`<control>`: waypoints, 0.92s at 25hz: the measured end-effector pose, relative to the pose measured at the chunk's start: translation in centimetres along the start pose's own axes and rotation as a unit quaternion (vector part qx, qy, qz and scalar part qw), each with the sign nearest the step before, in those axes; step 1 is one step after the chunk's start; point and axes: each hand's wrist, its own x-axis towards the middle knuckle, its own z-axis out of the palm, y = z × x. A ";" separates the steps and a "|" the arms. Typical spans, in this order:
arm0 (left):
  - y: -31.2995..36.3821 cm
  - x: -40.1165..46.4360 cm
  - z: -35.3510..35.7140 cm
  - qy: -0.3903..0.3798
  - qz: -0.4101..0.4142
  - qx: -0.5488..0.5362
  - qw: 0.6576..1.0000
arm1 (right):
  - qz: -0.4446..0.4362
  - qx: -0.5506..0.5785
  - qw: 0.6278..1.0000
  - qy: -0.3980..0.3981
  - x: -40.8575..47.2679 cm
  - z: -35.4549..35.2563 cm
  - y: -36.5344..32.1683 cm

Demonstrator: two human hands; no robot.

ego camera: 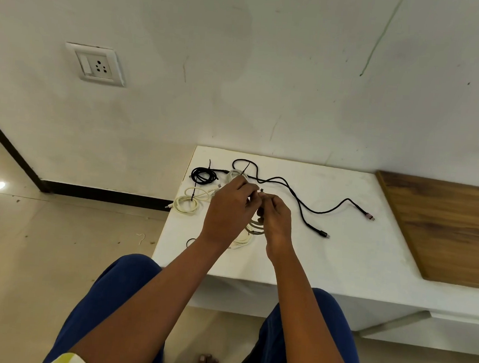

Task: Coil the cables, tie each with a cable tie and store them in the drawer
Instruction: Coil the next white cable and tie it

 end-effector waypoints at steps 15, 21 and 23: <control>-1.1 0.9 0.8 -0.050 -0.199 -0.195 0.959 | -0.013 0.042 0.999 -0.029 -0.6 0.1 -0.4; -1.7 1.1 0.2 -0.105 -0.308 -0.344 0.881 | 0.010 0.036 0.998 -0.047 -0.4 -0.5 -0.9; -1.8 1.1 -0.1 -0.128 -0.314 -0.376 0.862 | 0.016 0.030 0.998 -0.054 -0.3 -0.8 -1.0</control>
